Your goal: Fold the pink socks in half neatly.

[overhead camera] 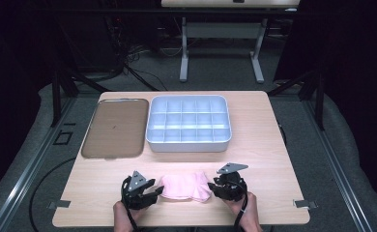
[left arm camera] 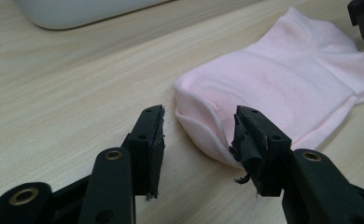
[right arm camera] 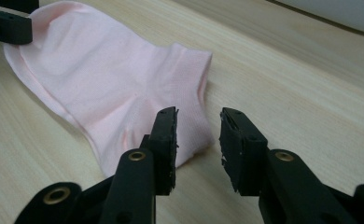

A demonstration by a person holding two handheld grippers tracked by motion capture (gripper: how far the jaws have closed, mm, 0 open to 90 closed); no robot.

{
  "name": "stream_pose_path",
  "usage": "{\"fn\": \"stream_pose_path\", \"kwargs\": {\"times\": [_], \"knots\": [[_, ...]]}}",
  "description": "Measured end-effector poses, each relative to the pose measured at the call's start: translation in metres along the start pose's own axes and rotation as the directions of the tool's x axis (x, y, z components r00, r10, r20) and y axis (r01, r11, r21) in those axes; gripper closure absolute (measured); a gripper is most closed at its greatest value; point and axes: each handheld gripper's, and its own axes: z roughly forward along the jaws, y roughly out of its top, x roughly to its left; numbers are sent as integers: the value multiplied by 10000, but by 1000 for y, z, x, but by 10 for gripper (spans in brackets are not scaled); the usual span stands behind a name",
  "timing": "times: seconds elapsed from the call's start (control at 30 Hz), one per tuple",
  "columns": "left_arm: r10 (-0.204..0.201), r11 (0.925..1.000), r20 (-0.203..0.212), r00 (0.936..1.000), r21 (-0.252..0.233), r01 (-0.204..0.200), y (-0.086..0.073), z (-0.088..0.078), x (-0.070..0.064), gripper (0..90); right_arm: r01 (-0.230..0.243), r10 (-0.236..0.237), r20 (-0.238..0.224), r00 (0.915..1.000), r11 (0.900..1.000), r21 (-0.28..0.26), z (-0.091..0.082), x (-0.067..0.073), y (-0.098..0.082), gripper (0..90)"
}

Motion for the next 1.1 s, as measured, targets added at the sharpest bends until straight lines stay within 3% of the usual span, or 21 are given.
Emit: {"fn": "stream_pose_path", "kwargs": {"times": [0.23,0.33,0.53,0.77,1.1], "knots": [[138,9995,107,9998,267,-141,-1,4,-1,697,263,-270,129,9996,9982,533,13,3,4,742],[-24,9997,169,9999,246,19,-1,5,0,731,301,-314,218,9993,9978,587,14,5,5,812],[148,9996,38,9999,253,-149,-1,5,-1,741,386,-402,252,9989,9972,643,12,8,6,836],[74,9996,48,10000,272,-75,-1,5,-1,741,467,-488,305,9983,9967,662,6,10,9,834],[86,9996,19,10000,267,-86,-1,5,-1,740,588,-594,168,9981,9977,338,-10,18,20,833]]}}
